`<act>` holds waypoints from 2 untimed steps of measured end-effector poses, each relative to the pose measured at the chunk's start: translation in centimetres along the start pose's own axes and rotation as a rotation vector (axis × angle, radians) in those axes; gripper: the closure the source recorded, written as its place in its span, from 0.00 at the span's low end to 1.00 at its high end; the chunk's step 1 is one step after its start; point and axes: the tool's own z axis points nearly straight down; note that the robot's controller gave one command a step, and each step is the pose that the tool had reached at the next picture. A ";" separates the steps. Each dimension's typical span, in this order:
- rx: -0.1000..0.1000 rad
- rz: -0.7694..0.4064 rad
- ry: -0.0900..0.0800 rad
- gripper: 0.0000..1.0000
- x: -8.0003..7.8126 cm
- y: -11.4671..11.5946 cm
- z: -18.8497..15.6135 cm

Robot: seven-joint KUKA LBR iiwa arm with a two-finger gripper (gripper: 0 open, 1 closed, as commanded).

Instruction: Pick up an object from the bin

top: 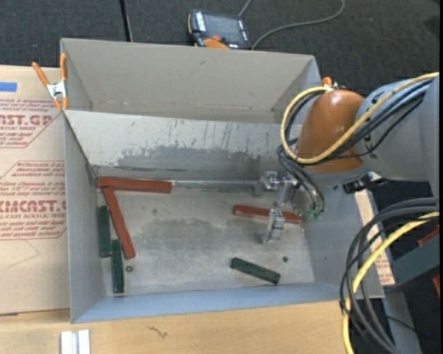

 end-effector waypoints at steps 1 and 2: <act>0.000 0.001 0.001 1.00 0.0 0.0 -0.1; 0.000 0.000 -0.001 1.00 -0.1 0.1 -2.1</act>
Offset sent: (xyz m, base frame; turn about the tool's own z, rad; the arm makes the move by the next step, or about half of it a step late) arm 0.0000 0.0000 0.0000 0.0000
